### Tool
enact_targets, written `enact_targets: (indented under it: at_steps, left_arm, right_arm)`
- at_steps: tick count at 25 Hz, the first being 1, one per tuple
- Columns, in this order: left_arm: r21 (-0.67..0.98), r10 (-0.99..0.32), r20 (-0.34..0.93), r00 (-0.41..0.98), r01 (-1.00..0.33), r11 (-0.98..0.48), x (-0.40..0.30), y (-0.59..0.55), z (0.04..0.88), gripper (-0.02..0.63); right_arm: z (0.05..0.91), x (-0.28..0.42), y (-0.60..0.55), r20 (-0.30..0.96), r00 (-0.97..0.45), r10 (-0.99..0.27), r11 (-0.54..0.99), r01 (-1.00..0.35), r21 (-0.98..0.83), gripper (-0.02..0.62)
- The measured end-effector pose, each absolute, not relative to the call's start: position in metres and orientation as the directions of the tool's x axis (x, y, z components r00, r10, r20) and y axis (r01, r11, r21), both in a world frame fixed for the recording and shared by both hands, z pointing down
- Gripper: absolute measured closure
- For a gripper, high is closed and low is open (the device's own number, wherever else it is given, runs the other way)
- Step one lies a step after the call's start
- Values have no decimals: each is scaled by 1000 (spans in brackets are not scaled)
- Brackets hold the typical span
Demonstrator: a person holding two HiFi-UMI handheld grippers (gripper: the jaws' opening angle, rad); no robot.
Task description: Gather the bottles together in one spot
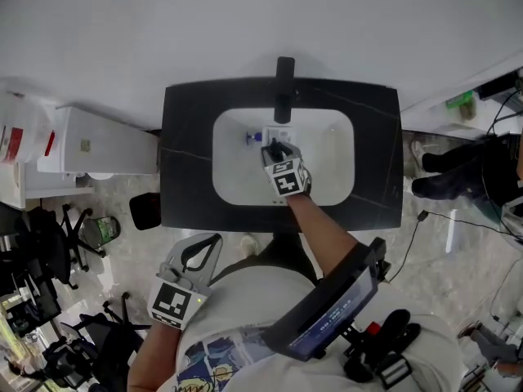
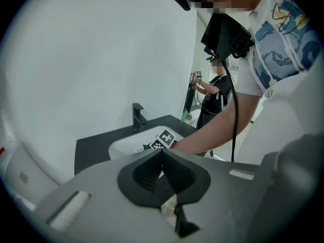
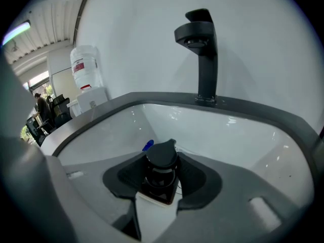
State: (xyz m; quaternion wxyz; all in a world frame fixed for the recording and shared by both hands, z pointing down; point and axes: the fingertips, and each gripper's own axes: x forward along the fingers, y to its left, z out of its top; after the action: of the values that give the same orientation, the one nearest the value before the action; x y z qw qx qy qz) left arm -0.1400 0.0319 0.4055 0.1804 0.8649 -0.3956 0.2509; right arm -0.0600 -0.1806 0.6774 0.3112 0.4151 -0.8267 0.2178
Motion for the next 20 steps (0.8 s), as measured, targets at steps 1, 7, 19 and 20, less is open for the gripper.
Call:
enact_targets:
  at_steps: [1,7,19,20]
  left_arm:
    - [112,-594,578,559,-776,-621,-140,32,406,604]
    - [117,-589,570,573,-766,-632,-136,29,405,604]
    - [148,-562,501,658,-705,-694,-105,12,404,603]
    - [161,-558,493,668,-700,-696,-101,11,403,603]
  right_arm:
    - [677,-60,-180,695,-465,-548,561,-821,-106,422]
    - [668,-51,-170,693,-469,-548,554,-824,-119,423]
    - [604,6,-160,664,-431,-611,532,-845,-59,425]
    - [599,13,-161,661,-425,-618,529,-847,-51,425]
